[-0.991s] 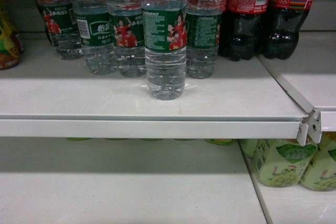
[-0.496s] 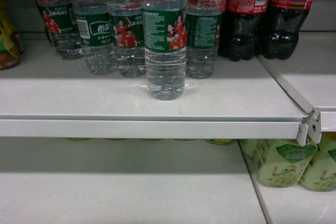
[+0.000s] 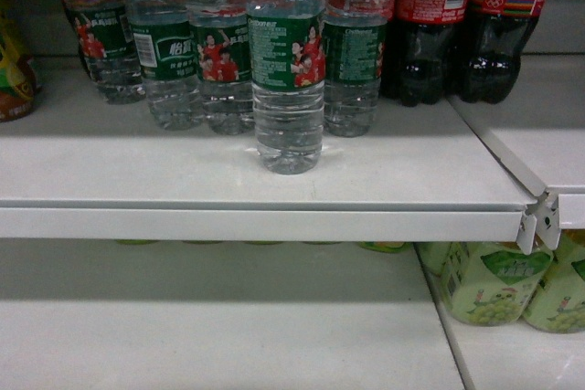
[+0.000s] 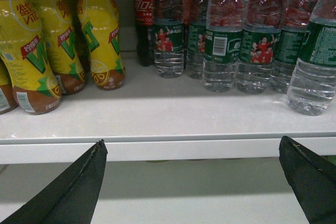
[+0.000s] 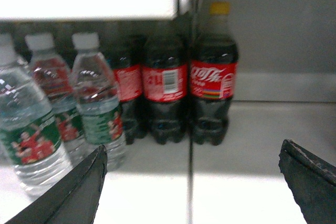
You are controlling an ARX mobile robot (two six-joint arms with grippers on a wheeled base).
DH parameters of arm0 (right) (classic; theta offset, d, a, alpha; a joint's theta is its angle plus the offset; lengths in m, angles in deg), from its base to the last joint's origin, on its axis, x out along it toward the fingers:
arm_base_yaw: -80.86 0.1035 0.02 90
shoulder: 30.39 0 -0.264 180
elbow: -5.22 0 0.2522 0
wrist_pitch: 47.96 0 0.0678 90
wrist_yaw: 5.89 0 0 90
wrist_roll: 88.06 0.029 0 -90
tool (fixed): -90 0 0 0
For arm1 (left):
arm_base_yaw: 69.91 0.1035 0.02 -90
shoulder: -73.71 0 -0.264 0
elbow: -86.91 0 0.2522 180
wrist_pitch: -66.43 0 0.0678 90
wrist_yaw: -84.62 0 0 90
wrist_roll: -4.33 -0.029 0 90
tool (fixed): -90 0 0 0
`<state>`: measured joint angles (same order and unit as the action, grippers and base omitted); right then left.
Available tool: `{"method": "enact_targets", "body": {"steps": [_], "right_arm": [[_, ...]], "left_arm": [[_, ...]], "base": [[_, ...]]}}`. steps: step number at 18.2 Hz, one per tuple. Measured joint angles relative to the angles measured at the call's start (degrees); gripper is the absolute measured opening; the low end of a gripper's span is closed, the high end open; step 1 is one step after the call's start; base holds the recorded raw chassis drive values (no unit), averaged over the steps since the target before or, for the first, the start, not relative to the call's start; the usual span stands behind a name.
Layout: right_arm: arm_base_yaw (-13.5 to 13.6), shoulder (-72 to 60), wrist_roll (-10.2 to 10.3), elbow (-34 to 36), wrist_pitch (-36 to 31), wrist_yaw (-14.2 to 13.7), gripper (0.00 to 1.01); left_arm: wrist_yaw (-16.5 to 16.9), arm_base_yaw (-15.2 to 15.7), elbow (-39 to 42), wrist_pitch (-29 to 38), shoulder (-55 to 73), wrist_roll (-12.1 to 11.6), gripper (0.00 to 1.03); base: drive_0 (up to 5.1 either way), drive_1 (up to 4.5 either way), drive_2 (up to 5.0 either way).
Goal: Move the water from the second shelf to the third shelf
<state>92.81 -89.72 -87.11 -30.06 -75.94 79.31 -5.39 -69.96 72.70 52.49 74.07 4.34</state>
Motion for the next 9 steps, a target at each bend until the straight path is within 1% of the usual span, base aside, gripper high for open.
{"method": "enact_targets", "body": {"steps": [1, 3, 4, 5, 7, 9], "right_arm": [[3.34, -5.27, 0.04, 0.0, -3.19, 0.7, 0.98], [7.26, -11.89, 0.2, -0.59, -5.55, 1.33, 0.98], [9.49, -15.72, 0.79, -1.66, -6.38, 1.64, 0.98], [11.15, -18.58, 1.16, -2.91, -7.3, 1.99, 0.98], [13.4, -22.53, 1.88, -5.42, -7.13, 3.98, 0.98], [15.32, -26.69, 2.99, -8.33, -6.51, 7.21, 0.98]], "left_arm": [[0.0, 0.0, 0.0, 0.0, 0.0, 0.0, 0.98], [0.0, 0.0, 0.0, 0.0, 0.0, 0.0, 0.98], [0.0, 0.0, 0.0, 0.0, 0.0, 0.0, 0.98], [0.0, 0.0, 0.0, 0.0, 0.0, 0.0, 0.98], [0.0, 0.0, 0.0, 0.0, 0.0, 0.0, 0.98], [0.0, 0.0, 0.0, 0.0, 0.0, 0.0, 0.98]], "base": [[0.0, 0.0, 0.0], [0.0, 0.0, 0.0], [0.0, 0.0, 0.0], [0.0, 0.0, 0.0], [0.0, 0.0, 0.0], [0.0, 0.0, 0.0]]}}
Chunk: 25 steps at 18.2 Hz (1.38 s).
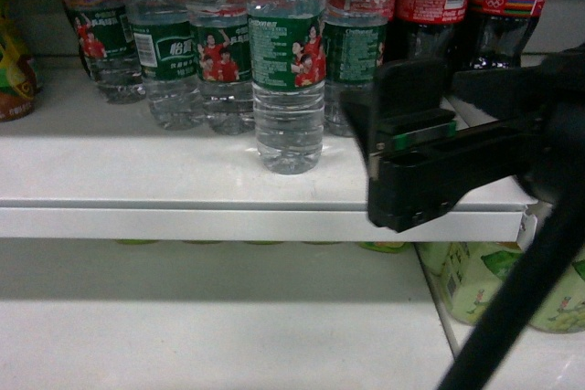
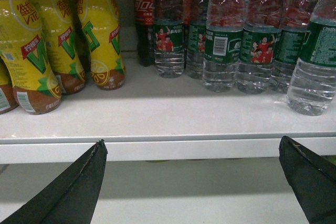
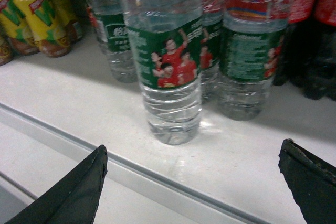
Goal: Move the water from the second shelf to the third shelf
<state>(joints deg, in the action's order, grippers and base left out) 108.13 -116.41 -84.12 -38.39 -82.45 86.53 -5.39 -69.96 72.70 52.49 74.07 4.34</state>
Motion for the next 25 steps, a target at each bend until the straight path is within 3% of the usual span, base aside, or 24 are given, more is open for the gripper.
{"method": "enact_targets", "body": {"steps": [7, 17, 25], "right_arm": [[3.26, -4.9, 2.82, -9.07, 2.49, 3.67, 0.98], [4.17, -16.63, 3.93, -24.61, 9.51, -2.97, 0.98], [2.89, -20.94, 3.87, -30.95, 12.79, -3.67, 0.98]], "left_arm": [[0.0, 0.0, 0.0, 0.0, 0.0, 0.0, 0.98], [0.0, 0.0, 0.0, 0.0, 0.0, 0.0, 0.98], [0.0, 0.0, 0.0, 0.0, 0.0, 0.0, 0.98]], "base": [[0.0, 0.0, 0.0], [0.0, 0.0, 0.0], [0.0, 0.0, 0.0]]}}
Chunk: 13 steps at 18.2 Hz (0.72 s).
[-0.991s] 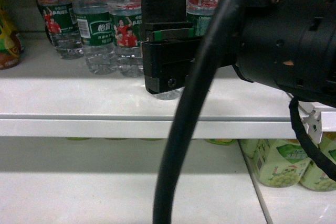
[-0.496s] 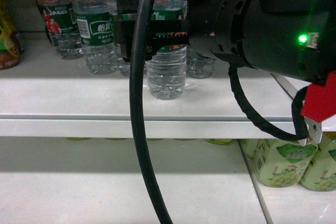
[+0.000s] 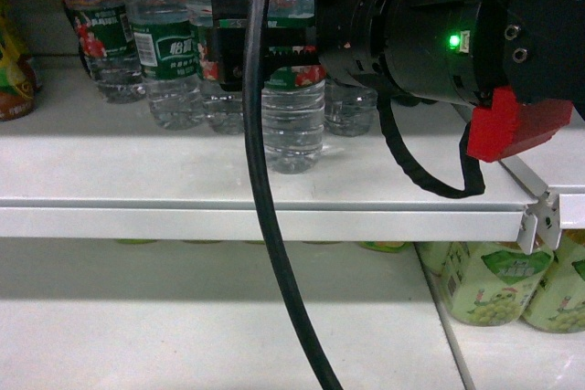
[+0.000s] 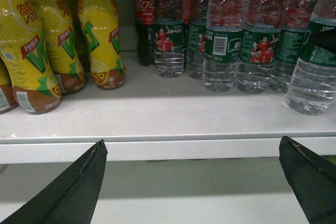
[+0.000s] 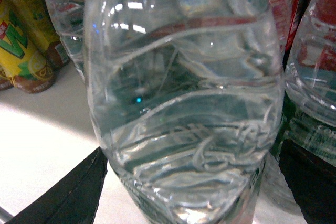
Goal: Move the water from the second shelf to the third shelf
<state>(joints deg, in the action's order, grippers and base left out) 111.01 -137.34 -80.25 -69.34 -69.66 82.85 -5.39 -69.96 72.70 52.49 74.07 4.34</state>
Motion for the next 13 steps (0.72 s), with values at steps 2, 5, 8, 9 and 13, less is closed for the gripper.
{"method": "enact_targets", "body": {"steps": [2, 5, 8, 9, 13], "right_arm": [[-0.31, -0.66, 0.02, -2.01, 0.72, -0.09, 0.98], [-0.59, -1.36, 0.02, -4.66, 1.95, -0.42, 0.98], [-0.55, -2.95, 0.13, -4.83, 2.64, -0.52, 0.96], [-0.52, -3.17, 0.13, -4.83, 2.54, -0.52, 0.87], [-0.09, -3.17, 0.11, -5.11, 2.49, -1.11, 0.54]], "left_arm": [[0.0, 0.0, 0.0, 0.0, 0.0, 0.0, 0.98], [0.0, 0.0, 0.0, 0.0, 0.0, 0.0, 0.98], [0.0, 0.0, 0.0, 0.0, 0.0, 0.0, 0.98], [0.0, 0.0, 0.0, 0.0, 0.0, 0.0, 0.98], [-0.02, 0.0, 0.0, 0.0, 0.0, 0.0, 0.98]], "base": [[0.0, 0.0, 0.0], [0.0, 0.0, 0.0], [0.0, 0.0, 0.0], [0.0, 0.0, 0.0], [0.0, 0.0, 0.0]]}}
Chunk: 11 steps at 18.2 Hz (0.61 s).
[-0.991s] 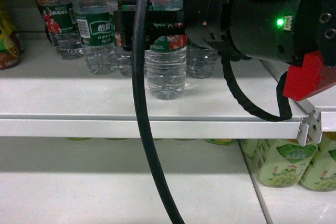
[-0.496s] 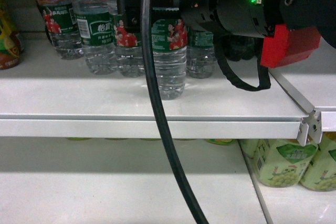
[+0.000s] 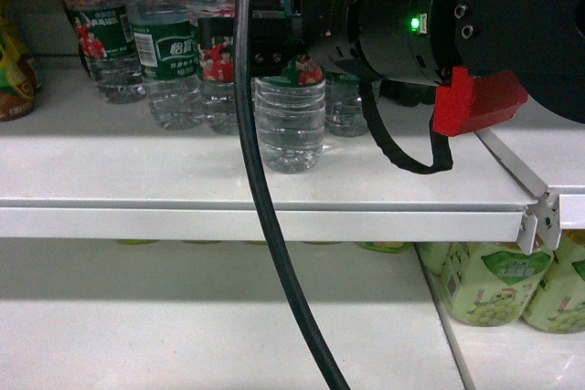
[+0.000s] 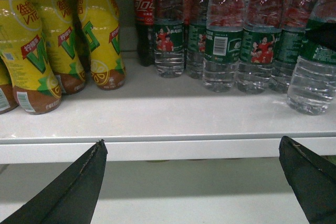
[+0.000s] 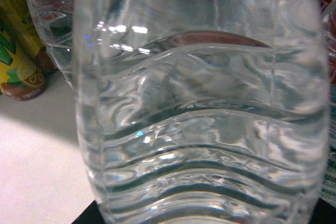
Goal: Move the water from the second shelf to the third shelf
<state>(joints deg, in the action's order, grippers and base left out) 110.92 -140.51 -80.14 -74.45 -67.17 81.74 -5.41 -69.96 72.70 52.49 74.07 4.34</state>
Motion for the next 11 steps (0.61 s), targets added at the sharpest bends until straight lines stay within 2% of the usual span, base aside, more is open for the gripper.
{"method": "enact_targets", "body": {"steps": [2, 6, 11], "right_arm": [[0.0, 0.02, 0.0, -0.04, 0.0, 0.02, 0.47], [0.31, 0.87, 0.0, 0.63, 0.26, -0.04, 0.45], [0.44, 8.2, -0.02, 9.27, 0.22, 0.9, 0.45]], "left_arm": [[0.02, 0.0, 0.0, 0.0, 0.0, 0.0, 0.98], [0.0, 0.0, 0.0, 0.0, 0.0, 0.0, 0.98], [0.0, 0.0, 0.0, 0.0, 0.0, 0.0, 0.98]], "base": [[0.0, 0.0, 0.0], [0.0, 0.0, 0.0], [0.0, 0.0, 0.0]]}}
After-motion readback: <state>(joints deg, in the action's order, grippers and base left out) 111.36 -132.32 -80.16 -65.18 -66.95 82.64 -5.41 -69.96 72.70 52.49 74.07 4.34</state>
